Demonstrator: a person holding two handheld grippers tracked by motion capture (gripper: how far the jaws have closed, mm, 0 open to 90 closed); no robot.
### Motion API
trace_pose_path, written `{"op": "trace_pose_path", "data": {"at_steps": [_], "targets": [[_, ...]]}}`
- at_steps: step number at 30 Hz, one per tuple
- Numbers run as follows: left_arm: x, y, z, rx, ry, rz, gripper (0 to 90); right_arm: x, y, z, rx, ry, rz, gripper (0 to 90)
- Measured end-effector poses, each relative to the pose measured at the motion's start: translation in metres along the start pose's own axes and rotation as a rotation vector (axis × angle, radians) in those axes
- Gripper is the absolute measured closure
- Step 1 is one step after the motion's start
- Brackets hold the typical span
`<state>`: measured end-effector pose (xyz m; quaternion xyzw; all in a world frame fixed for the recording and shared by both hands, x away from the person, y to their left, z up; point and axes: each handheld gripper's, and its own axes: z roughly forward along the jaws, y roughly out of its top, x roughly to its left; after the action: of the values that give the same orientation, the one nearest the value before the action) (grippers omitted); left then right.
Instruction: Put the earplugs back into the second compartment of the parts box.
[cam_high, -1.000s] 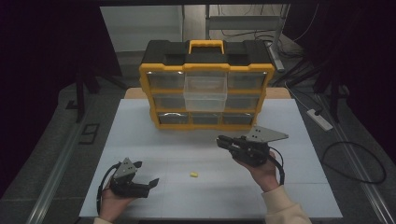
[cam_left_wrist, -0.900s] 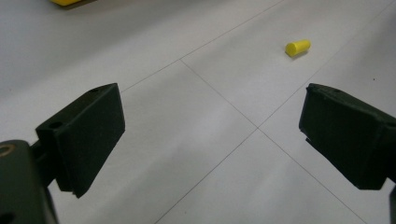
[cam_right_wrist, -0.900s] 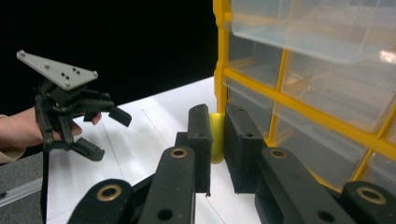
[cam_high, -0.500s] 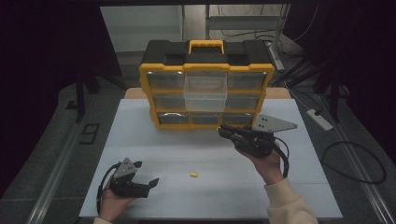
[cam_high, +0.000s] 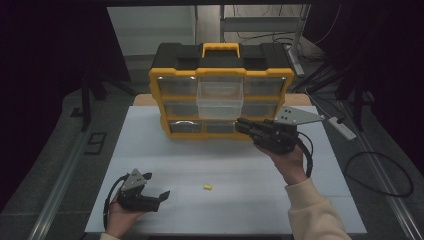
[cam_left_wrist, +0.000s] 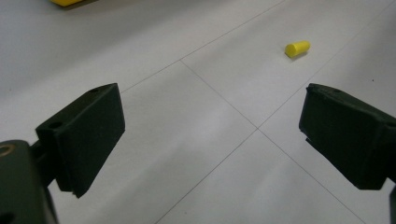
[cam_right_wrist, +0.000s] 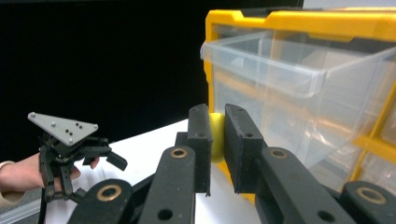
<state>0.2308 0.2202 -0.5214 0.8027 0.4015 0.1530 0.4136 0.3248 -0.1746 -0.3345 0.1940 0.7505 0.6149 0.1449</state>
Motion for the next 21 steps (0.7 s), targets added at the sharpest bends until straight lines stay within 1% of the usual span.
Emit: {"op": "trace_pose_path", "data": {"at_steps": [7, 14, 21], "targets": [[0.001, 0.0, 0.0, 0.003, 0.002, 0.001, 6.8, -0.008, 0.012, -0.002, -0.031, -0.009, 0.021, 80.6], [0.001, 0.0, 0.0, 0.001, 0.003, -0.002, 6.8, -0.011, 0.02, -0.002, -0.028, -0.016, 0.012, 80.6], [0.001, 0.0, 0.0, 0.002, 0.003, -0.001, 6.8, -0.016, 0.031, 0.0, -0.042, -0.03, 0.014, 80.5]]}}
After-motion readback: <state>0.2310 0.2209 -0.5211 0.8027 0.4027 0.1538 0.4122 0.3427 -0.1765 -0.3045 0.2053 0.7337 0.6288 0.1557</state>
